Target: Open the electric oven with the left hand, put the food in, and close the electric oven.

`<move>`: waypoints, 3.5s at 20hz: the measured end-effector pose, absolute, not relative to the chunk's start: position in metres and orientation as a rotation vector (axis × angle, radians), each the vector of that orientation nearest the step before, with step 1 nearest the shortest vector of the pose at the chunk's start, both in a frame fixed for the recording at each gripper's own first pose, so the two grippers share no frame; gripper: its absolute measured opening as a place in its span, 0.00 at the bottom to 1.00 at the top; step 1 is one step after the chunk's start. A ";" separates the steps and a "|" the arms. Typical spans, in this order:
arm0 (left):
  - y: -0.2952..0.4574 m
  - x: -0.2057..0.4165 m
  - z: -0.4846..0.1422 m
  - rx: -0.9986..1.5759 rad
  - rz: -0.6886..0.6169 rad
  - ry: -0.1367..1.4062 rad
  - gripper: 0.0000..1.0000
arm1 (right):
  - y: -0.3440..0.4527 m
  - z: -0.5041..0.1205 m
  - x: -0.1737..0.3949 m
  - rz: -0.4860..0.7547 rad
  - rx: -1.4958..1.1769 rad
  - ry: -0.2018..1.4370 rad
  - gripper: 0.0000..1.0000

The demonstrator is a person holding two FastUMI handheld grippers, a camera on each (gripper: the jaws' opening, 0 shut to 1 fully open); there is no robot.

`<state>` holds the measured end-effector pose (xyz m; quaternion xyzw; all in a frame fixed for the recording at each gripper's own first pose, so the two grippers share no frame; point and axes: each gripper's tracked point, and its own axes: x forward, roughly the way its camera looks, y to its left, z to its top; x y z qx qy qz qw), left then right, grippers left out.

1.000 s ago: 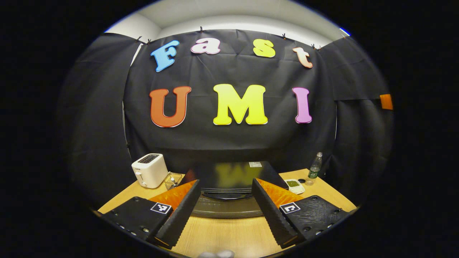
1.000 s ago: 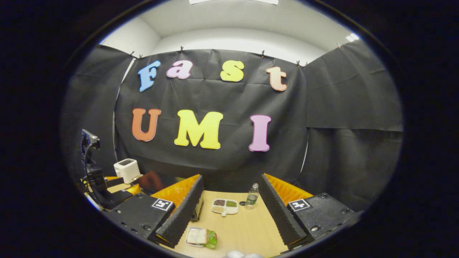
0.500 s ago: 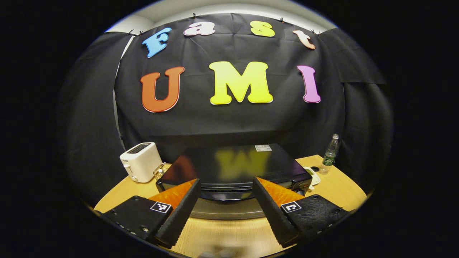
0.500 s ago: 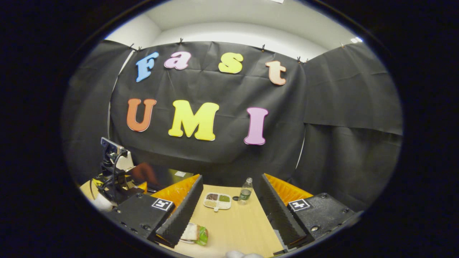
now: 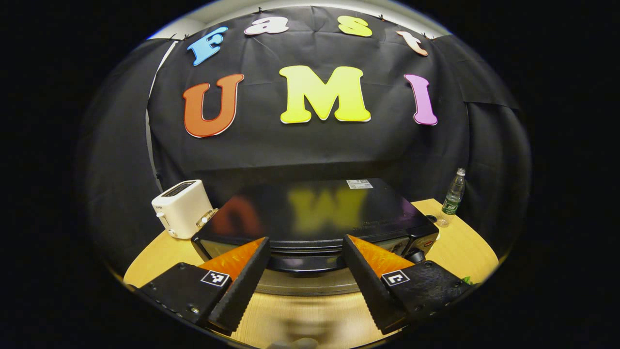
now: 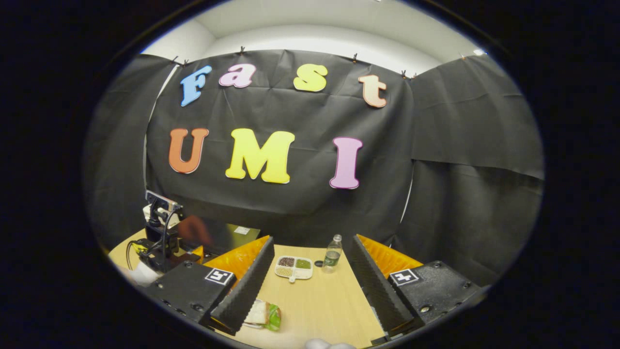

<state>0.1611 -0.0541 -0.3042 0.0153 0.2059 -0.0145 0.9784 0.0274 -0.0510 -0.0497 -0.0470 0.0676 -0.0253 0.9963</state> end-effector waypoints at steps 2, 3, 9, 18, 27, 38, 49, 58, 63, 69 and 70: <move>-0.055 0.157 -0.304 0.024 -0.030 0.419 0.98 | -0.049 -0.052 0.029 -0.046 -0.092 0.138 1.00; -0.055 0.156 -0.305 0.025 -0.030 0.422 0.98 | -0.048 -0.052 0.029 -0.045 -0.091 0.142 1.00; -0.054 0.131 -0.306 0.025 -0.037 0.424 0.99 | -0.038 -0.056 0.027 -0.024 -0.084 0.138 1.00; -0.052 0.073 -0.329 0.017 -0.053 0.472 0.99 | -0.033 -0.067 0.016 -0.008 -0.073 0.149 1.00; -0.055 0.020 -0.370 0.011 -0.066 0.564 0.98 | -0.028 -0.089 0.005 0.008 -0.073 0.186 1.00; -0.053 -0.009 -0.440 0.010 -0.075 0.726 0.89 | -0.038 -0.111 -0.002 -0.012 -0.091 0.230 1.00; -0.051 -0.009 -0.434 0.079 -0.091 0.686 0.96 | -0.040 -0.139 0.008 -0.005 -0.055 0.286 1.00; -0.039 -0.006 -0.303 0.057 -0.077 0.478 0.96 | -0.037 -0.236 0.011 0.044 0.037 0.462 1.00; -0.023 -0.007 -0.207 0.041 -0.033 0.321 0.96 | -0.019 -0.307 0.014 0.115 0.090 0.621 1.00; -0.011 -0.018 -0.120 0.043 0.011 0.172 0.95 | 0.015 -0.350 0.034 0.243 0.134 0.725 0.99; -0.012 -0.019 -0.110 0.046 0.014 0.151 0.96 | 0.022 -0.357 0.038 0.271 0.145 0.749 0.98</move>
